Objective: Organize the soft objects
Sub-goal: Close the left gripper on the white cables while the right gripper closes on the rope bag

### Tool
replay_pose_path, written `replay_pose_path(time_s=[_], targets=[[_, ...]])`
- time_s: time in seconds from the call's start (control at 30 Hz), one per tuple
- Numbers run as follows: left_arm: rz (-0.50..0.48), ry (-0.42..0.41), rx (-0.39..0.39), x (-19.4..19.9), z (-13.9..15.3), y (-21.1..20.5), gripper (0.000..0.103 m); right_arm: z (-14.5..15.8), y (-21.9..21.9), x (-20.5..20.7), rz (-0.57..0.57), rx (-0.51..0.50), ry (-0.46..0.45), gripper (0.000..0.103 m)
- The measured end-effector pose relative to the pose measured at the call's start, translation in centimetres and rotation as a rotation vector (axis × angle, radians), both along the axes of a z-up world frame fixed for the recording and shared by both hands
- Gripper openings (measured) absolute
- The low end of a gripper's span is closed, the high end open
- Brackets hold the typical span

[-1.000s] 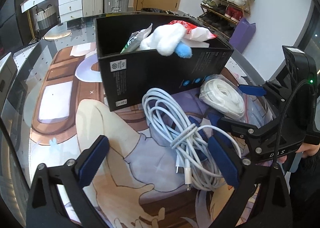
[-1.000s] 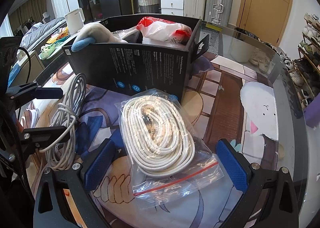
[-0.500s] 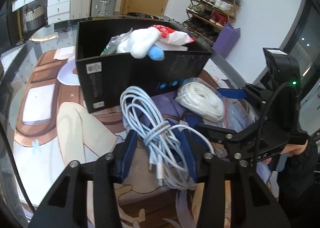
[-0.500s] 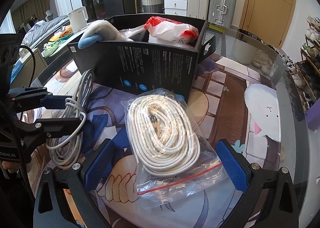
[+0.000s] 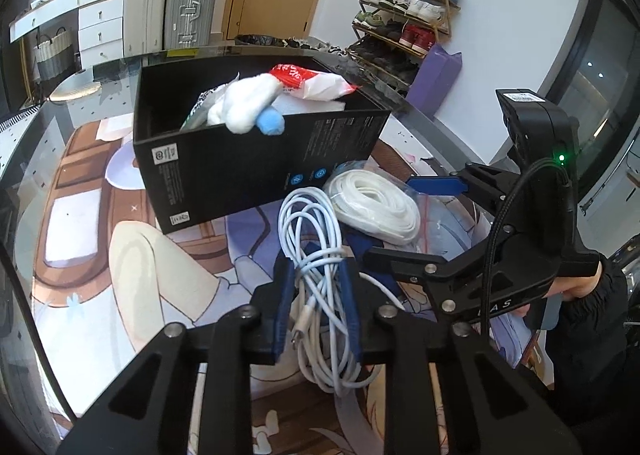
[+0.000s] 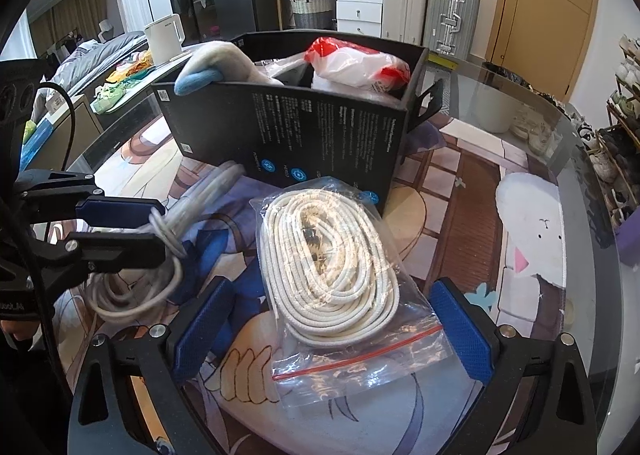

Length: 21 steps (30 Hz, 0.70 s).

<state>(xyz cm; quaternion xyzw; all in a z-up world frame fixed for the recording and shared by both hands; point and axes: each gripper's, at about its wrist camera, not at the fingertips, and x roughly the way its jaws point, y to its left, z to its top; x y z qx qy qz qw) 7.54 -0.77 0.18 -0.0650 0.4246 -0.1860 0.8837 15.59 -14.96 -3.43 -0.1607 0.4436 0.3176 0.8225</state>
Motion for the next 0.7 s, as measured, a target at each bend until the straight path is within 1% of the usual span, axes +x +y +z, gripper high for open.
replay_pose_path(time_s=[0.03,0.07,0.1,0.23,0.27,0.33,0.37,0.5,0.57,0.7], targets=[[0.0,-0.001,0.001,0.0,0.1,0.0,0.019,0.1,0.0,0.0,0.0,0.0,-0.005,0.094],[-0.001,0.0,0.003,0.0,0.1,0.0,0.019,0.1,0.0,0.0,-0.002,0.001,-0.006,0.089],[0.001,0.002,0.005,0.0,0.0,0.1,0.019,0.2,-0.1,0.0,-0.004,0.003,-0.004,0.087],[0.003,0.011,0.022,0.1,-0.1,-0.2,0.021,0.3,-0.1,0.1,-0.002,0.002,-0.008,0.087],[0.002,0.011,0.026,0.1,-0.2,-0.2,0.023,0.4,-0.1,0.1,0.0,0.003,-0.008,0.087],[0.017,0.016,0.029,0.3,-0.4,-0.1,0.038,0.4,-0.1,0.0,0.004,0.003,-0.007,0.087],[0.033,0.028,0.022,0.4,-0.6,0.0,0.049,0.3,0.0,0.1,0.004,0.003,-0.006,0.087],[0.026,0.041,0.0,0.6,-1.0,-0.1,0.051,0.3,0.0,0.1,0.007,0.002,-0.003,0.087],[0.014,0.054,0.012,0.6,-1.4,-0.5,0.051,0.2,0.1,0.1,0.007,0.002,-0.001,0.087],[0.008,0.041,0.033,0.5,-1.5,-1.0,0.051,0.2,0.0,0.2,0.009,0.001,-0.001,0.087]])
